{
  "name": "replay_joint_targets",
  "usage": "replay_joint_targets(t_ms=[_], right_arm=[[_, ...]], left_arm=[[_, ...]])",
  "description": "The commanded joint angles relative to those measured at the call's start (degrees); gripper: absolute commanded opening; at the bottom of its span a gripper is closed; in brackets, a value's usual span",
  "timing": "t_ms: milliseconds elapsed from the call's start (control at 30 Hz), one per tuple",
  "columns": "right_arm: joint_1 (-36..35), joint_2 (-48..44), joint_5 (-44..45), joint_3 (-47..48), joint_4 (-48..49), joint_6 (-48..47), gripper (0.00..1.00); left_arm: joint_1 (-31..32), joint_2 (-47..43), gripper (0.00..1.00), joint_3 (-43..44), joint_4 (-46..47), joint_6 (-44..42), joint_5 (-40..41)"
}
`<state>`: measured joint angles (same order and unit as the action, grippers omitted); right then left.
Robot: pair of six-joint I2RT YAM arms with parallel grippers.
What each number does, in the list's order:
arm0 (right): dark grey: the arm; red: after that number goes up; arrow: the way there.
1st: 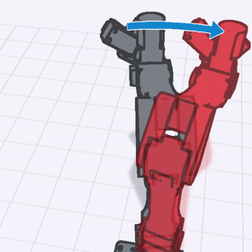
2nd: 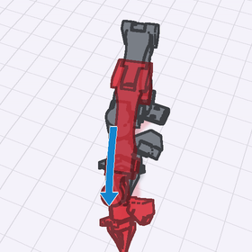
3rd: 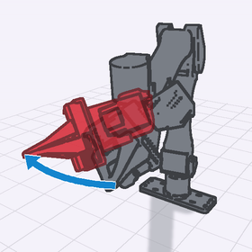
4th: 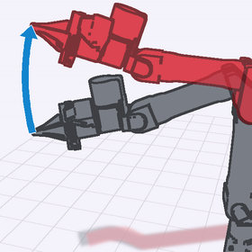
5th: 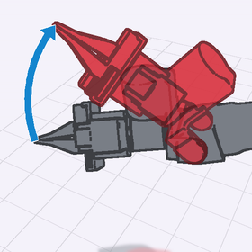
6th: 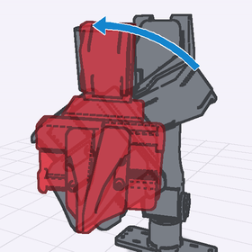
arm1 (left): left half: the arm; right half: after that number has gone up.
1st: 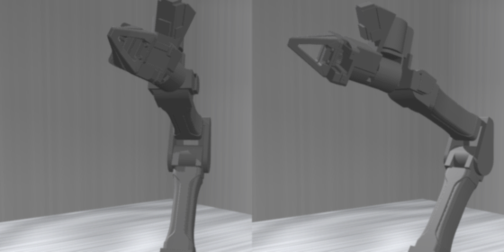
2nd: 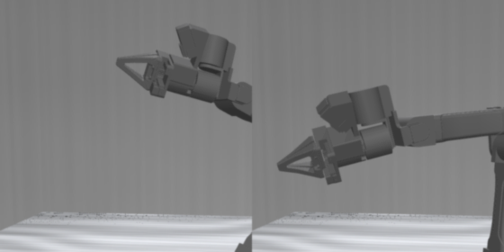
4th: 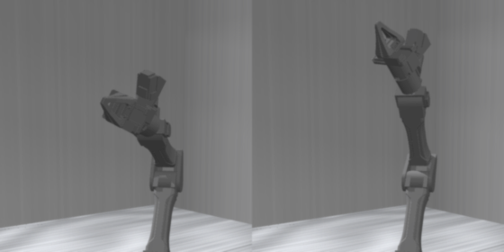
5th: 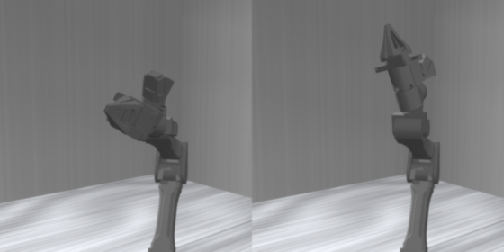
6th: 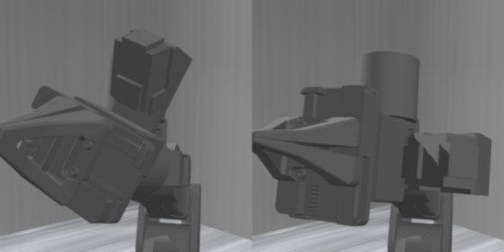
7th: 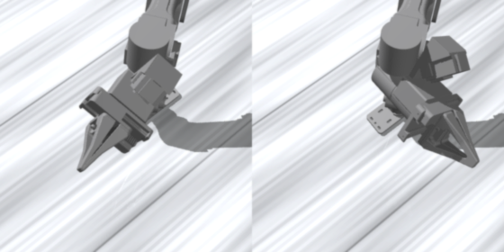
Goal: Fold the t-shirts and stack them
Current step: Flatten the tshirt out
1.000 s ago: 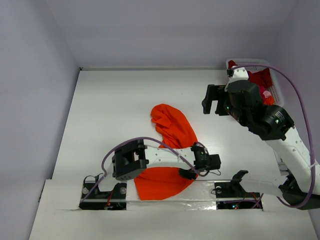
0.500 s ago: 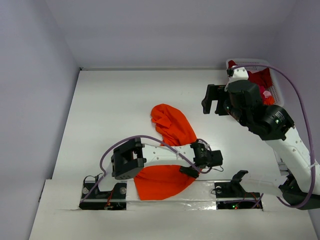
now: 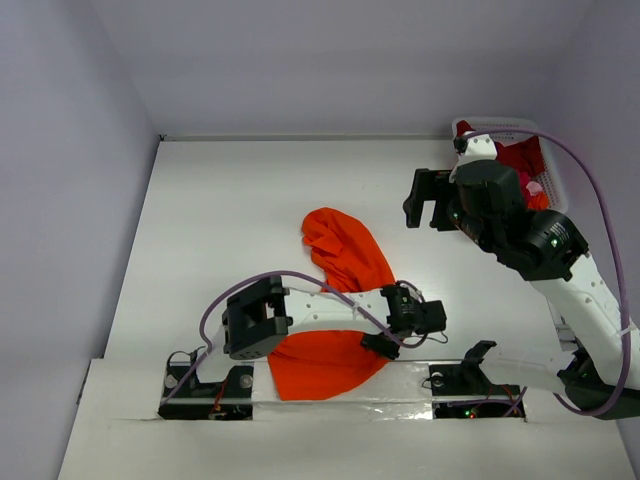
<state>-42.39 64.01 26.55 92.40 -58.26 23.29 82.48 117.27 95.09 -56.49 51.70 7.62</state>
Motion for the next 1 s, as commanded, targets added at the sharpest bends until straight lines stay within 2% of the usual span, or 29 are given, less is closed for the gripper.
replay_joint_targets(t_ms=[0, 433, 967], right_arm=[[-0.1, -0.9, 0.4, 0.1, 3.0, -0.9, 1.0], [-0.1, -1.2, 0.6, 0.1, 2.9, -0.9, 1.0], [-0.1, -1.1, 0.6, -0.1, 3.1, -0.9, 1.0]], left_arm=[[0.5, -1.6, 0.27, -1.1, 0.1, -0.8, -1.8], [1.0, -1.3, 0.25, -5.8, 2.8, -0.6, -3.2], [1.5, -0.6, 0.24, -4.0, 3.0, -0.8, -2.7]])
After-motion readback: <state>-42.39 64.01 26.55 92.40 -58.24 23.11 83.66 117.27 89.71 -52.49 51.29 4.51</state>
